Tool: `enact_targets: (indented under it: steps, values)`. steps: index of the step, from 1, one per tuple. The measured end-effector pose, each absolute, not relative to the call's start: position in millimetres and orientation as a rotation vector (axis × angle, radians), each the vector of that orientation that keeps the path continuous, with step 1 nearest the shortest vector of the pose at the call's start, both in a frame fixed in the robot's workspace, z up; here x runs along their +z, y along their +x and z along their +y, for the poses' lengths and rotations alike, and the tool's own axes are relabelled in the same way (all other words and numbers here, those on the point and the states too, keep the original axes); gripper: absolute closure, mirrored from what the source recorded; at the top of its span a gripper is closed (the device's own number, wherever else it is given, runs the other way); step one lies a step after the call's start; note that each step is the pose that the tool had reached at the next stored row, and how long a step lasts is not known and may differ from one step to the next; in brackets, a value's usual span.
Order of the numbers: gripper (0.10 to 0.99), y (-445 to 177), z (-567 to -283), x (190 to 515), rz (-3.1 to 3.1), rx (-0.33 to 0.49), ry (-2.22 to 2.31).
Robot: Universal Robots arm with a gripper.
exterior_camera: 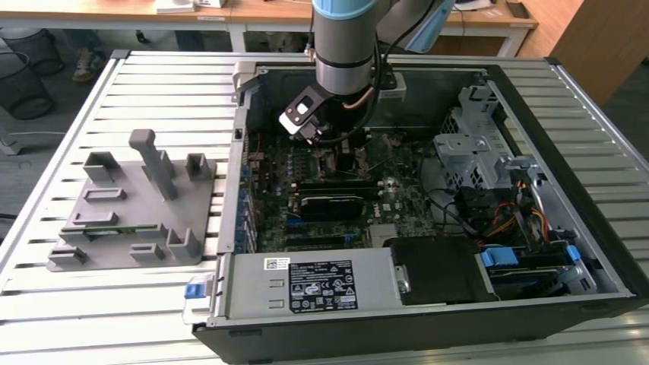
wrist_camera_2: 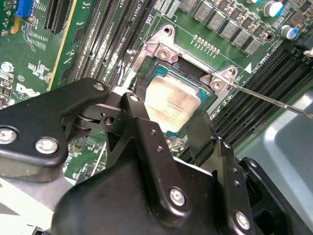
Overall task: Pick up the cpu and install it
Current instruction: 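Place the cpu into insertion slot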
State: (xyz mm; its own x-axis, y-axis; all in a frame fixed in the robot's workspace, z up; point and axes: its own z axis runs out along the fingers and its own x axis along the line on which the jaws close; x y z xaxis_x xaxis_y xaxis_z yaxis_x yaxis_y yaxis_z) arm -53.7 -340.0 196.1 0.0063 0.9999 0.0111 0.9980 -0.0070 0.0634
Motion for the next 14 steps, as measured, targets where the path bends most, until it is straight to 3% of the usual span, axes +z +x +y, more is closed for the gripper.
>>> enact_targets:
  steps: [7,10,13,14]
  values:
    - [0.486,-54,-340,204,2.187,0.082,2.202]
    - [0.565,-53,-340,209,2.188,0.079,2.203]
    - [0.741,-53,-340,211,2.192,0.071,2.207]
    - [0.741,-52,-340,212,2.195,0.066,2.210]
